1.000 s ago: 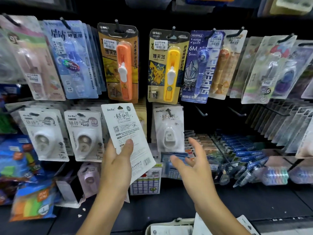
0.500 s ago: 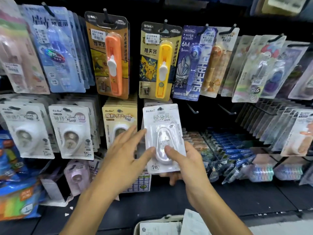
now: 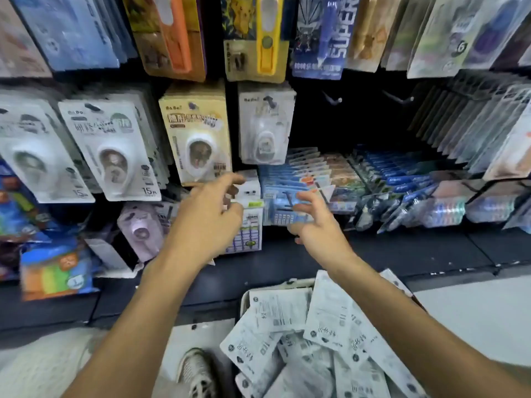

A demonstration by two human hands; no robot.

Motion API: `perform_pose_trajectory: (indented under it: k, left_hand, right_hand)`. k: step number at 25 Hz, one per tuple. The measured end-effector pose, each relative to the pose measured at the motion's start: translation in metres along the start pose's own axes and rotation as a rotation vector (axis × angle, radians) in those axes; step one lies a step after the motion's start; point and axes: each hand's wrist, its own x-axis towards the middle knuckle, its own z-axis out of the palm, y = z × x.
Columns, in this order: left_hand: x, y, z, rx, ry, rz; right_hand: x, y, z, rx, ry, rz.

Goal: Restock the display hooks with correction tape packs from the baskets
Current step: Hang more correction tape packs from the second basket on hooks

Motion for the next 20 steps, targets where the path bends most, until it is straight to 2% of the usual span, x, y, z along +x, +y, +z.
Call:
perform_pose_trajectory:
  k: [2, 4, 6, 8, 11, 15, 17, 20]
  left_hand:
    - [-0.011, -0.007, 0.017, 0.136, -0.300, 0.015]
    - [-0.023, -0.016, 0.039, 0.339, -0.658, 0.070]
    - [-0.036, -0.029, 0.060, 0.465, -0.941, 0.066]
    - [-0.049, -0.044, 0.077, 0.593, -1.100, 0.034]
    - [-0.059, -0.058, 0.090, 0.663, -1.161, -0.032]
    - [-0.057, -0.061, 0.091, 0.562, -1.022, 0.027]
    - [-0.054, -0.059, 0.090, 0.515, -0.960, 0.036]
    - [-0.052, -0.056, 0.091, 0.510, -0.958, 0.049]
  right_hand:
    - [-0.026, 0.055, 0.000, -0.271, -0.325, 0.096]
    - [-0.046, 0.104, 0.000, -0.814, -0.662, 0.127]
    - [-0.066, 0.144, 0.001, -1.264, -0.821, 0.029]
    - [-0.088, 0.179, 0.005, -1.352, -0.923, -0.065]
    - [-0.112, 0.216, 0.014, -1.356, -0.953, -0.256]
    - [-0.122, 0.229, 0.034, -1.322, -0.803, -0.473]
    - [-0.128, 0.232, 0.043, -1.351, -0.693, -0.469]
    - [-0.132, 0.232, 0.059, -1.317, -0.611, -0.403]
